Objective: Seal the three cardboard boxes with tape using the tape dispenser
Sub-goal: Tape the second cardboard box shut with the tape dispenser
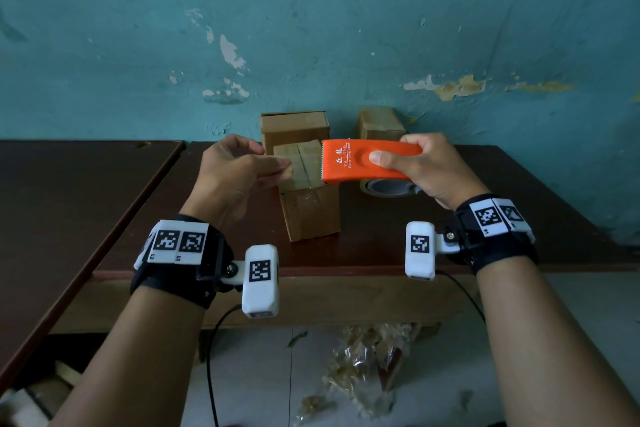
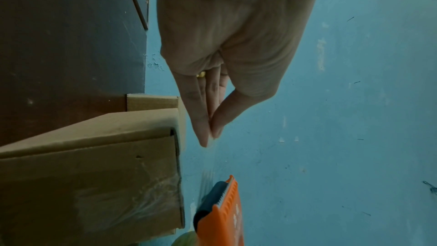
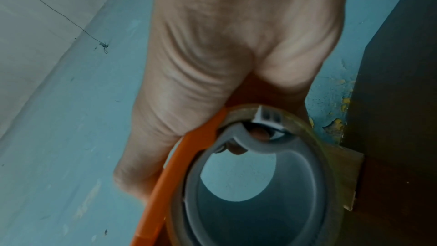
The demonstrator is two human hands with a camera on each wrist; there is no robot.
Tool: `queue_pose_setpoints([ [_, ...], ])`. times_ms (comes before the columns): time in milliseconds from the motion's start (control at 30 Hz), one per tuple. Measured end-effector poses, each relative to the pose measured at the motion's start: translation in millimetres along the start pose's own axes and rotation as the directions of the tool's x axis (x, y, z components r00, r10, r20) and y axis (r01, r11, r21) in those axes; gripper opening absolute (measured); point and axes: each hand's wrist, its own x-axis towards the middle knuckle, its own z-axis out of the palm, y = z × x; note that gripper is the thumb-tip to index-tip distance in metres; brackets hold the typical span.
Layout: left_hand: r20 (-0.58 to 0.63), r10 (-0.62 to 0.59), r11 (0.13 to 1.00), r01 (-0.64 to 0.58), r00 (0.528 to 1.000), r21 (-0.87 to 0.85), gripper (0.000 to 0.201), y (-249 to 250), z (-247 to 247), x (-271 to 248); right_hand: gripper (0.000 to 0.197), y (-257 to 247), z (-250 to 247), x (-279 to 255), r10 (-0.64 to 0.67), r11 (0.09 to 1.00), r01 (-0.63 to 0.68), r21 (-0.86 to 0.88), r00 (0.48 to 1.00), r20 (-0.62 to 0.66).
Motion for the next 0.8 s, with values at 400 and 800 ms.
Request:
queue_pose_setpoints([
  [400, -0.036, -0.012, 1.0, 0.011, 0.999, -0.023, 0.036, 2.5, -11.2, 4.1, 0.064, 2.8, -8.5, -4.7, -0.001, 1.0, 0.002, -0.009, 0.999, 0.052],
  [800, -0.009, -0.009, 1.0, 0.009, 1.0, -0.003, 0.037, -2.1, -10.9, 4.8, 0.081, 7.1, -14.6, -5.5, -0.028, 0.998, 0.032, -0.059, 0.997, 0.067],
])
